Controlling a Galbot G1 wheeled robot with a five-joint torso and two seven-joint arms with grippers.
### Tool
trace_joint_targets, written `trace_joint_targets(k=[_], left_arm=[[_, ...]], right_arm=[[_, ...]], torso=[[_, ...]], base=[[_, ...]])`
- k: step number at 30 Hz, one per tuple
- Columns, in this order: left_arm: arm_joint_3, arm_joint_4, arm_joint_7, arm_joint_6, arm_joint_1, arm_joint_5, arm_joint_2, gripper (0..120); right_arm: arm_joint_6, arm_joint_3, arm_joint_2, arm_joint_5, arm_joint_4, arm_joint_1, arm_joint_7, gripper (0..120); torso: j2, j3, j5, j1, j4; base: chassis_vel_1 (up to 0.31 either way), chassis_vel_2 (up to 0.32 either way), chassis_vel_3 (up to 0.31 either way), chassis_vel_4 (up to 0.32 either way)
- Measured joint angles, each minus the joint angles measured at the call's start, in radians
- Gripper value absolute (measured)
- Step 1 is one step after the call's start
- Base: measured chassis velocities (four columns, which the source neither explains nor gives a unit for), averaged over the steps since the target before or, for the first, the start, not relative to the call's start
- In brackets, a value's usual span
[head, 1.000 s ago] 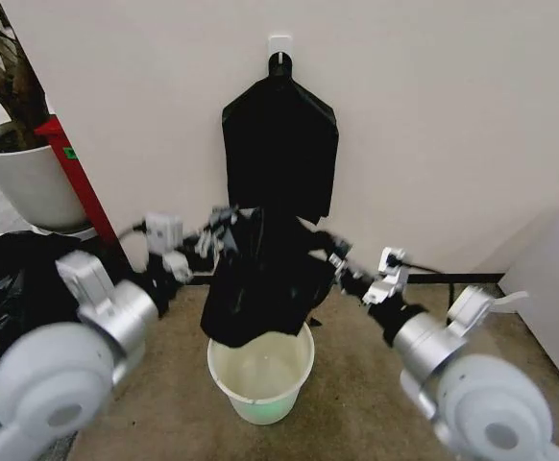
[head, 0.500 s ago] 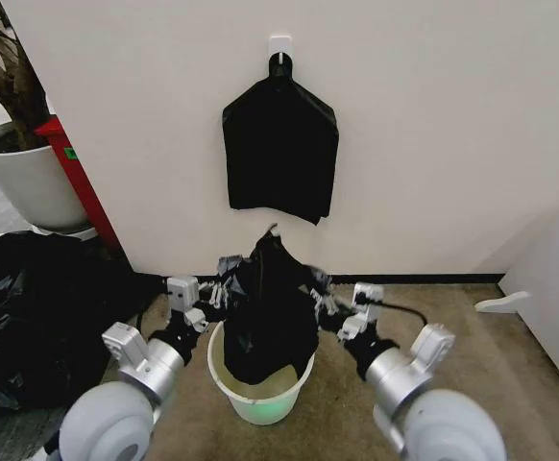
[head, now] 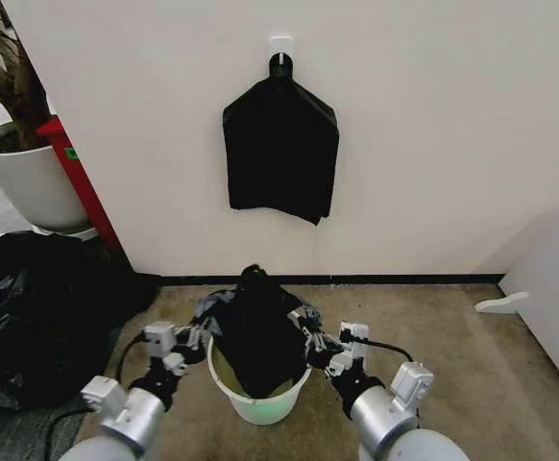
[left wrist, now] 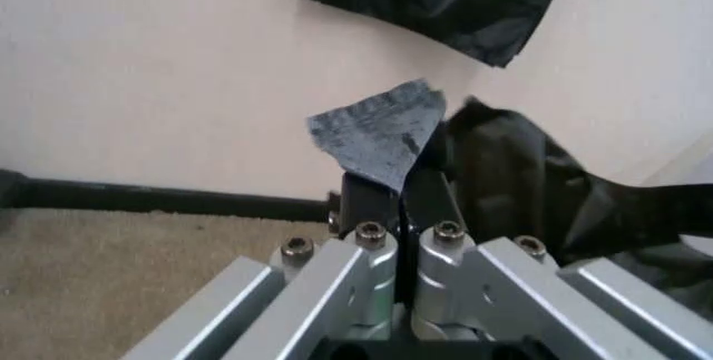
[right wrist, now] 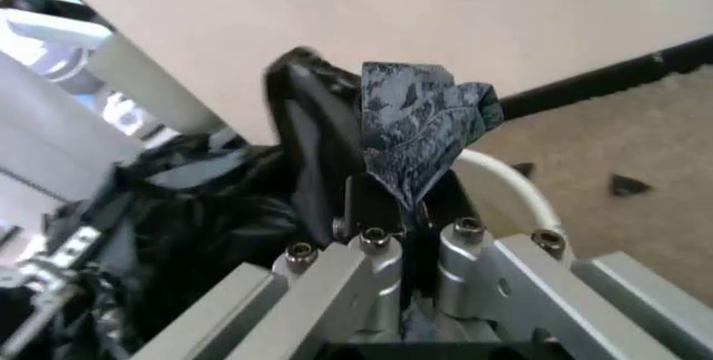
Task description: Place the garbage bag over the trash bin.
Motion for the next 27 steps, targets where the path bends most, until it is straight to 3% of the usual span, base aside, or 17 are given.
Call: trace_joint_targets(k=[5,8,15,21,27], left_arm=[[0.012,0.111,0.102,-0.021,-0.066,-0.055,0.058,0],[0.018,0.115,0.113,-0.017,-0.067,-0.075,0.075,0],[-0.047,0.064,0.105,-0.032,0.107,-0.096,0.144,0],[-0.064,0.058,0.080,-0.053,0.150,-0.073,0.162,0],[-0.036,-0.042,0.018,-0.022,0.153,-0.069,0.169,0]], right_arm=[[-0.088,0.072,-0.042,0.049,-0.015,-0.001,-0.118,0],[-0.107,0.075,-0.049,0.052,-0.013,-0.007,-0.134,0],[-0.158,0.048,-0.047,0.104,0.041,-0.088,-0.014,0],[-0.128,0.048,-0.051,0.105,0.037,-0.122,0.016,0],[-0.143,0.043,-0.059,0.184,0.075,-0.093,0.074,0]], torso=[[0.000,0.000,-0.0005,0.000,-0.0004],[0.000,0.000,-0.0005,0.000,-0.0004],[0.000,0.000,-0.0001,0.000,-0.0001],[0.000,0.000,-0.0003,0.000,-0.0001],[0.000,0.000,-0.0001,0.000,-0.0001]], base=[[0.000,0.000,0.000,0.000],[0.000,0.000,0.000,0.000],[0.000,0.000,0.000,0.000],[0.000,0.000,0.000,0.000],[0.000,0.000,0.000,0.000]])
